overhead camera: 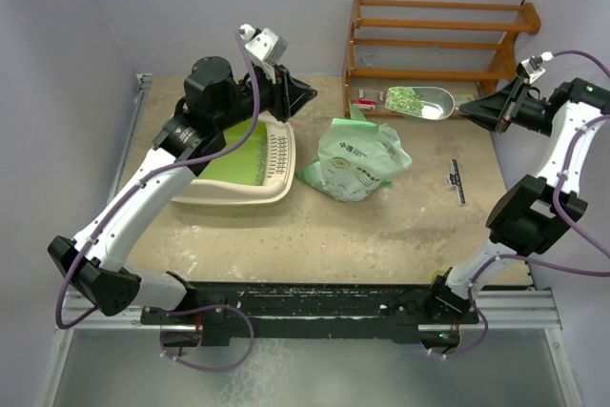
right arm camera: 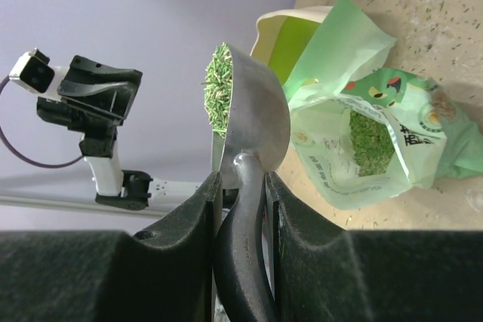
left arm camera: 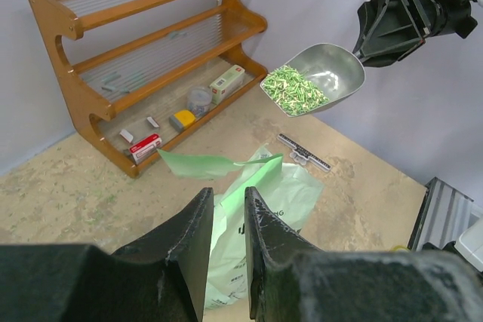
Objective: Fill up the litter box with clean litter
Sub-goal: Pour the cat litter into the litter box.
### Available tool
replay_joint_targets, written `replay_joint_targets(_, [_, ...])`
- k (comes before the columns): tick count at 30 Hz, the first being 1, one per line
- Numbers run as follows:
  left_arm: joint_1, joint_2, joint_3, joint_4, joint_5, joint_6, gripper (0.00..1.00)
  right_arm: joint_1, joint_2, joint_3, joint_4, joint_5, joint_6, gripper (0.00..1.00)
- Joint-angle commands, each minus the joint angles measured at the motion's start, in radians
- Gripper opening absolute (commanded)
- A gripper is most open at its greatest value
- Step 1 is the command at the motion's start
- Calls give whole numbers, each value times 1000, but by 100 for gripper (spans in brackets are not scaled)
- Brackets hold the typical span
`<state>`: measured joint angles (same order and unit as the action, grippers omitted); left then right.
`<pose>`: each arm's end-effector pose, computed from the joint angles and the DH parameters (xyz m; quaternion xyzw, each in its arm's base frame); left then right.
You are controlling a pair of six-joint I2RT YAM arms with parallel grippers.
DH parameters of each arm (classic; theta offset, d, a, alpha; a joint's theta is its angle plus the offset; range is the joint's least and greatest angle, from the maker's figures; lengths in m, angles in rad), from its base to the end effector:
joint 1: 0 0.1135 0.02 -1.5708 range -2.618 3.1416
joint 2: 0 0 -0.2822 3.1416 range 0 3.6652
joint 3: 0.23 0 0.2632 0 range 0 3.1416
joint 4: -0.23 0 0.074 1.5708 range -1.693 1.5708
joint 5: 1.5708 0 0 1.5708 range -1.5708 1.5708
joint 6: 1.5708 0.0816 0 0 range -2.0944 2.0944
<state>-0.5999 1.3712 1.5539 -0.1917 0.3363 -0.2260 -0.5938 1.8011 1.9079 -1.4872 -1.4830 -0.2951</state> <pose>0.2788 -0.2233 0.4943 0.2459 0.6662 -0.3874 0.5879 0.3341 -0.1274 0.3955 0.0458 0.7355 0.5769 0.3524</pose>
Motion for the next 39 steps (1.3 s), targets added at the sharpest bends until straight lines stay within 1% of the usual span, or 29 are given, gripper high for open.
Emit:
replay_joint_targets(1, [13, -42, 5, 34, -8, -12, 20, 43, -46, 48, 24, -72, 94, 0])
replay_joint_targets(6, [24, -51, -4, 31, -13, -9, 20, 96, -55, 57, 121, -51, 180, 0])
replay_joint_targets(10, [29, -60, -11, 31, -18, -6, 20, 136, -64, 49, 249, -37, 298, 0])
replay_joint_targets(12, [31, -64, -13, 31, -19, -7, 20, 154, -71, 36, 341, -31, 367, 0])
replay_joint_targets(15, [32, -68, -16, 28, -22, -7, 20, 182, -88, 3, 356, -31, 380, 0])
replay_joint_targets(16, [32, -69, -19, 28, -24, -6, 20, 195, -97, -17, 544, -19, 540, 0])
replay_joint_targets(18, [32, -72, -21, 29, -26, -8, 20, 214, -119, -67, 718, -12, 679, 0])
replay_joint_targets(20, [32, -75, -26, 30, -26, -10, 20, 234, -150, -139, 960, -6, 866, 0])
replay_joint_targets(21, [33, -77, -27, 29, -29, -10, 20, 243, -171, -188, 1111, -5, 976, 0])
replay_joint_targets(24, [33, -84, -34, 30, -34, -10, 20, 276, -199, -339, 1697, 4, 1431, 0])
replay_joint_targets(25, [34, -87, -36, 31, -34, -11, 20, 285, -187, -374, 1867, 2, 1575, 0])
replay_joint_targets(27, [35, -92, -42, 32, -35, -16, 20, 303, -152, -414, 2174, -6, 1824, 0])
replay_joint_targets(29, [34, -99, -46, 32, -35, -19, 20, 317, -108, -420, 2479, -9, 2089, 0])
replay_joint_targets(30, [35, -102, -47, 30, -38, -19, 20, 324, -84, -413, 2577, -12, 2171, 0])
replay_joint_targets(32, [34, -110, -53, 29, -44, -20, 20, 339, -44, -396, 2698, -12, 2284, 0])
replay_joint_targets(33, [34, -113, -56, 28, -49, -19, 20, 345, -38, -389, 2711, -13, 2297, 0])
replay_joint_targets(39, [34, -122, -61, 18, -67, -16, 20, 389, -23, -361, 2670, -19, 2262, 0])
